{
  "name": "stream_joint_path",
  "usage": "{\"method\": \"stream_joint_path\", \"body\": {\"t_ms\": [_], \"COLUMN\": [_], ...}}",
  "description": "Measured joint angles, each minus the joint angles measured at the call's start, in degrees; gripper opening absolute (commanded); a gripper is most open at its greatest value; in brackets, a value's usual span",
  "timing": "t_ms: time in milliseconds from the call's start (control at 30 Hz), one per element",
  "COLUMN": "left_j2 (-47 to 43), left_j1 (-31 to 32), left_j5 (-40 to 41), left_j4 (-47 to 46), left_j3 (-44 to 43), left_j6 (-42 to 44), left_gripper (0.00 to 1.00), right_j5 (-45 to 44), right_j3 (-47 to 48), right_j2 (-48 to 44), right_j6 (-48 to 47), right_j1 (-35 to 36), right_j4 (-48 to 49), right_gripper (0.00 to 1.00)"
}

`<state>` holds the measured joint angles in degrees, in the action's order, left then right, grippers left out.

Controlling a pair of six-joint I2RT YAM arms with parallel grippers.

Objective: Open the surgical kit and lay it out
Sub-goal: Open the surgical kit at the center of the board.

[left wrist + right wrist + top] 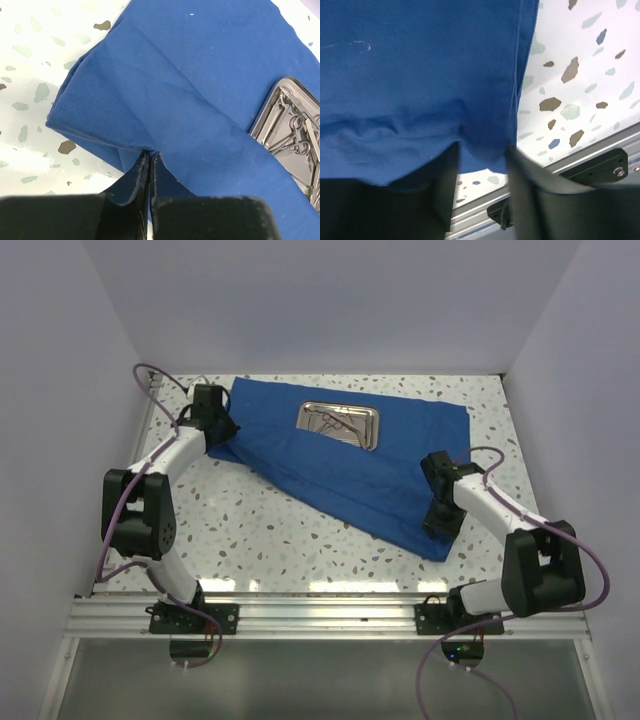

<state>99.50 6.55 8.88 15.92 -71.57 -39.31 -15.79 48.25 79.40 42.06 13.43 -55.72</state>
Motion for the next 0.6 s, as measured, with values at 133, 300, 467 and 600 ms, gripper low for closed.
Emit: {"method": "stream_joint_path", "body": {"t_ms": [133, 300, 467, 600], "left_j2": [0.0, -0.2, -0.6, -2.4], "left_j1": [0.0, 0.0, 0.0, 0.0], "left_j5": [0.0, 0.0, 0.0, -0.3], "left_j4": [0.0, 0.3, 1.5, 4.7], "left_j3": [0.0, 0.0, -0.1, -0.8], "left_j6": [0.6, 1.7, 2.6, 2.9], "left_gripper": [0.0, 0.0, 0.0, 0.0], "right_j5": [-0.2, -0.2, 0.3, 1.0], "right_j3": [0.0, 0.0, 0.0, 1.7], "right_j2": [1.7, 2.9, 2.8, 0.8], "right_j6": [0.5, 0.4, 0.8, 0.7], "right_j1": [0.0, 0.0, 0.0, 0.0], "right_j4": [1.9, 3.2, 3.6, 0.8], "right_gripper": [0.27, 0.0, 0.0, 0.0]}}
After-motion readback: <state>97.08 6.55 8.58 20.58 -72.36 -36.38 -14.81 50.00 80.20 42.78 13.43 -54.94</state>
